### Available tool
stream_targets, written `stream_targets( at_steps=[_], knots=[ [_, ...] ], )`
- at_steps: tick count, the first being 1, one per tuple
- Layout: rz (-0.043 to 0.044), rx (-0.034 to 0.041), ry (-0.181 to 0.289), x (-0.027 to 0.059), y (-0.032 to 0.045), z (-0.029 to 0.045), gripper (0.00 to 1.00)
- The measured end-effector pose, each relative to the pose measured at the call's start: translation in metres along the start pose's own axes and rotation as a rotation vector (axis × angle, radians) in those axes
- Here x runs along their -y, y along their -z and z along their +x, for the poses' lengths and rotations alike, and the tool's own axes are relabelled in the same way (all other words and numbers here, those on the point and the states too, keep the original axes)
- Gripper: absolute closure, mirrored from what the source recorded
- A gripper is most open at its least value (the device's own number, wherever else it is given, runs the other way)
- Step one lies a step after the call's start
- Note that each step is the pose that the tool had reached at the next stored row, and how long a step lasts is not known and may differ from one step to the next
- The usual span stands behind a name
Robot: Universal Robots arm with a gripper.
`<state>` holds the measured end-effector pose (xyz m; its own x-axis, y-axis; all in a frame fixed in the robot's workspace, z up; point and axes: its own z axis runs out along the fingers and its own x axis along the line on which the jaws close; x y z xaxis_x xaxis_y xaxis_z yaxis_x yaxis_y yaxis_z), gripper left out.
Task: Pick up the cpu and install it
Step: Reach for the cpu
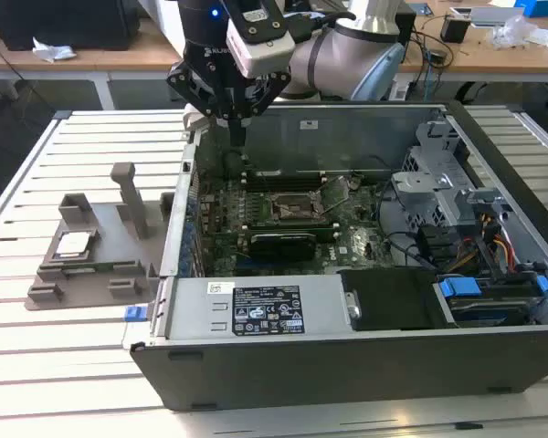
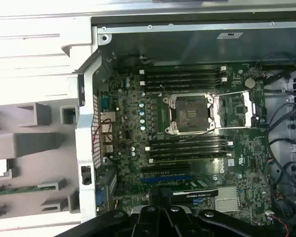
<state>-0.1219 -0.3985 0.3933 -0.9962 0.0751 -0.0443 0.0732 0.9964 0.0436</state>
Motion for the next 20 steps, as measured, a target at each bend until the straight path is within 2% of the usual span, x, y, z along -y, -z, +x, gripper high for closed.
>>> stream_targets(
  at_steps=[4,11,12,19,20],
  knots=[
    [0.0007,0.0001,0.000,0.0001,0.0001,0.0027,0.89],
    [0.0006,0.0008,0.000,0.0025,0.0016,0.0348,0.89],
    [0.0005,0.0012,0.000,0.0034,0.0020,0.0465,0.89],
    [0.0005,0.0020,0.000,0.0076,0.0040,0.1043,0.89],
    [0.0004,0.0023,0.000,0.0084,0.0043,0.1151,0.89]
  ],
)
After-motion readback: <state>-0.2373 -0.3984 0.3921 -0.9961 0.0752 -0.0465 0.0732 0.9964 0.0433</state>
